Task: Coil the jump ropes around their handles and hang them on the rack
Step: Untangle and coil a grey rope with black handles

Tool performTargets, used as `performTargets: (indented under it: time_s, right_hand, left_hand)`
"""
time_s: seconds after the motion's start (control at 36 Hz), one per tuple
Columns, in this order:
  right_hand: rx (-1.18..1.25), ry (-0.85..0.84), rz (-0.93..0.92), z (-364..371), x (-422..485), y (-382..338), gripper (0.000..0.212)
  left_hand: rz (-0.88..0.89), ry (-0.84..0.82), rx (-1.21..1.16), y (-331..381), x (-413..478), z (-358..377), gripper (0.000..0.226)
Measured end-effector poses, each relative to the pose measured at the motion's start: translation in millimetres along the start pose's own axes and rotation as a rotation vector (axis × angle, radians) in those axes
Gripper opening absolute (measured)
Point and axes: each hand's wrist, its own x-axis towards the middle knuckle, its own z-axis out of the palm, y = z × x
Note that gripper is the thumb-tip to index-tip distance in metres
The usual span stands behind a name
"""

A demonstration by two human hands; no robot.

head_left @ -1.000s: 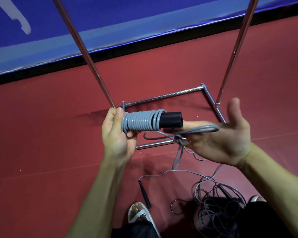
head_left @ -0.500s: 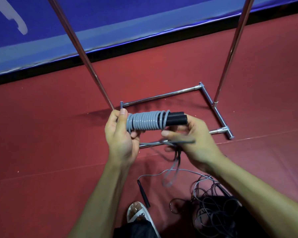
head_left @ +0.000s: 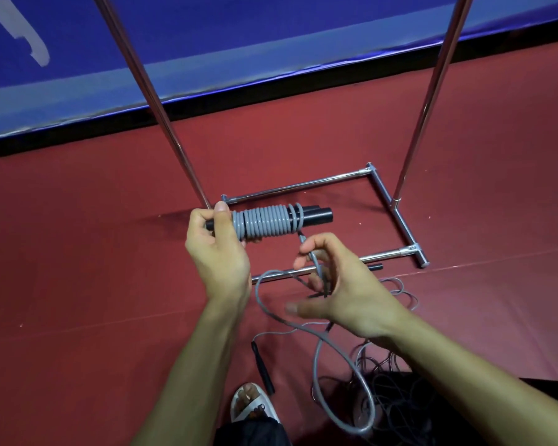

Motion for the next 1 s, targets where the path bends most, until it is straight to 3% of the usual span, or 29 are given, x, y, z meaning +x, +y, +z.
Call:
performTargets:
  time_s: [0.06, 0.11, 0.22, 0.36, 0.5, 0.56, 0.64, 0.69, 0.86, 1.0]
  right_hand:
    - [0.0, 0.178, -0.067, 1, 2, 1, 0.022]
    - [-0.078, 0.275, -0.097, 1, 4, 0, 0.01]
    - [-0.327, 0.254, -0.043, 5, 7, -7, 0.019]
    - [-0.397, 0.276, 0.048, 2, 8, -18, 0.01]
    - [-0.584, 0.301, 0.078, -5, 6, -23, 0.023]
    - [-0.537, 0.344, 0.077, -7, 7, -24, 0.026]
    - [-0.545, 0.38, 0.061, -10, 8, -28, 0.014]
    - [-0.637, 0.37, 0.07, -12, 5, -34, 0.027]
    - [-0.985, 0.394, -0.065, -17, -1, -42, 0.01]
    - [-1.182, 0.317, -0.196, -25, 0, -46, 0.016]
  left_hand:
    - [0.047, -0.018, 0.062, -1, -1, 0, 0.027]
    - [0.082, -0.022, 0.094, -1, -1, -1, 0.027]
    - [0.183, -0.019, 0.178, 1, -2, -4, 0.026]
    - [0.27, -0.026, 0.226, 1, 0, -9, 0.024]
    - [0.375, -0.077, 0.266, 5, 0, -11, 0.021]
    - [0.422, -0.107, 0.292, 6, -3, -12, 0.021]
    - [0.458, -0.127, 0.311, 7, -3, -12, 0.019]
    - [0.488, -0.13, 0.332, 9, -3, -14, 0.018]
    - [0.552, -0.153, 0.357, 12, -3, -18, 0.022]
    - [0.528, -0.227, 0.357, 16, -6, -19, 0.022]
